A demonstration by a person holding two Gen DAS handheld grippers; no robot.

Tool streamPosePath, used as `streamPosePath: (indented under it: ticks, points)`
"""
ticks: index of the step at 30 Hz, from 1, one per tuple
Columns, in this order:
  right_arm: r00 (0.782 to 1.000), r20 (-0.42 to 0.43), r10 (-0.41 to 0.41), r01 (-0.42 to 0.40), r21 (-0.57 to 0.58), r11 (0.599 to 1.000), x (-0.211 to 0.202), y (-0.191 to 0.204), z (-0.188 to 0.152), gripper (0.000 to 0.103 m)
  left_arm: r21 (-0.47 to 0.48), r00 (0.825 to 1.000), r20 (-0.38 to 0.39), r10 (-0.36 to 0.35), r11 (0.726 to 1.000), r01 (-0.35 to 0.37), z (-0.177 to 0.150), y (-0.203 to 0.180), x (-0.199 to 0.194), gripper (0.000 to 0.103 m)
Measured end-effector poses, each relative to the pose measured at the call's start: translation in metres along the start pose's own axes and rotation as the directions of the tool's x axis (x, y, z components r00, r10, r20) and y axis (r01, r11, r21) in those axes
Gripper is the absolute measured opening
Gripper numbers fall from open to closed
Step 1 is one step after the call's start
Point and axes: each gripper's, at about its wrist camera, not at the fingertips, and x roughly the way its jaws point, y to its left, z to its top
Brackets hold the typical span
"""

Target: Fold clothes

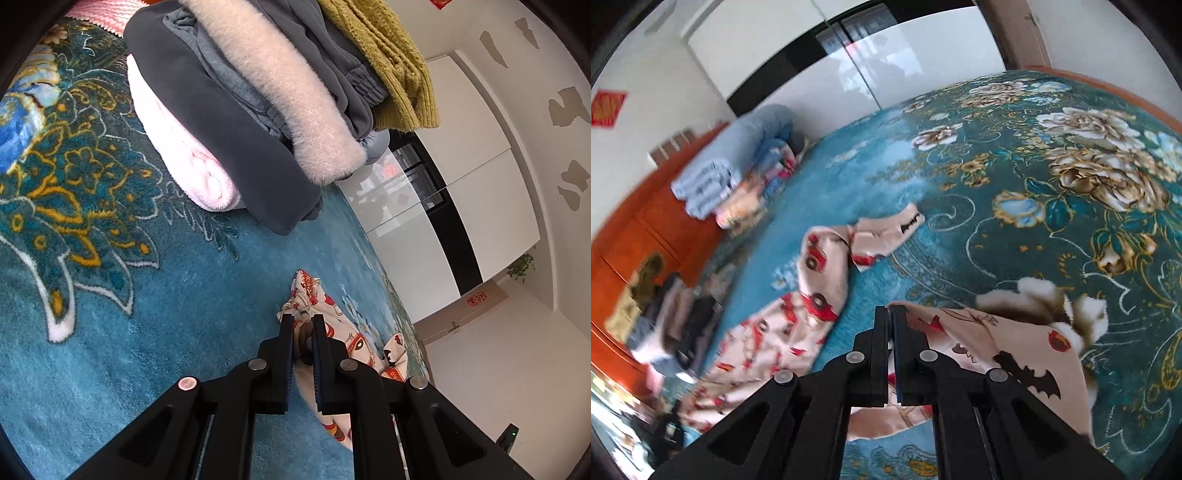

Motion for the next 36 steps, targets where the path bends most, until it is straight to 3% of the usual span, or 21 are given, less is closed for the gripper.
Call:
streamPosePath:
  ticks: [2,6,8,10,11,16,24,27,29,31,36]
  points:
    - [0.999,-0.042,-0.024,0.023,-0.015,1.000,0.009,0.005,-0.007,0.004,-0.014,1.000,-0.010,-0.004,1.000,0.004,0.000,0.002,0.001,0.010]
    - [0.998,-0.022,-0.067,0.066,-0.026,0.997,-0.011,-0.007,-0.012,0.004,-0.035,0.999,-0.040,0.019,0.999,-0.020,0.001,0.004,0.003,0.011]
    - [0.997,-0.019,-0.077,0.077,-0.011,0.997,-0.023,-0.016,-0.011,0.004,-0.038,0.997,-0.060,0.037,0.999,-0.039,0.000,0.005,0.006,0.018]
    - [0.996,-0.032,-0.088,0.089,0.009,0.996,-0.030,-0.026,-0.013,0.004,-0.042,0.996,-0.074,0.050,0.998,-0.054,-0.002,0.004,0.008,0.046]
    - [0.994,-0.039,-0.102,0.103,0.016,0.995,-0.033,-0.031,-0.014,0.004,-0.044,0.995,-0.080,0.057,0.997,-0.060,-0.003,0.004,0.009,0.050]
    - [0.980,-0.060,-0.191,0.194,0.050,0.980,-0.051,-0.047,-0.020,0.004,-0.025,0.988,-0.128,0.083,0.996,-0.086,-0.011,-0.004,0.014,0.051]
    - [0.978,-0.010,-0.209,0.209,0.108,0.972,-0.099,-0.071,-0.026,0.004,-0.012,0.966,-0.164,0.200,0.979,-0.204,-0.017,-0.013,0.017,0.049]
    - [0.979,-0.013,-0.205,0.205,0.126,0.971,-0.109,-0.085,-0.032,0.012,-0.054,0.974,-0.146,0.175,0.981,-0.185,-0.014,-0.011,0.011,0.049]
    - [0.981,-0.025,-0.195,0.196,0.129,0.972,-0.111,-0.097,-0.038,0.032,-0.045,0.972,-0.122,0.201,0.977,-0.208,-0.014,-0.013,0.007,0.049]
    - [0.982,-0.037,-0.186,0.189,0.144,0.971,-0.108,-0.109,-0.043,0.043,-0.015,0.961,-0.087,0.261,0.965,-0.263,-0.015,-0.015,0.004,0.049]
    - [0.985,-0.070,-0.157,0.170,0.243,0.955,-0.092,-0.146,-0.054,0.045,-0.024,0.947,-0.108,0.302,0.952,-0.306,-0.017,-0.010,0.011,0.051]
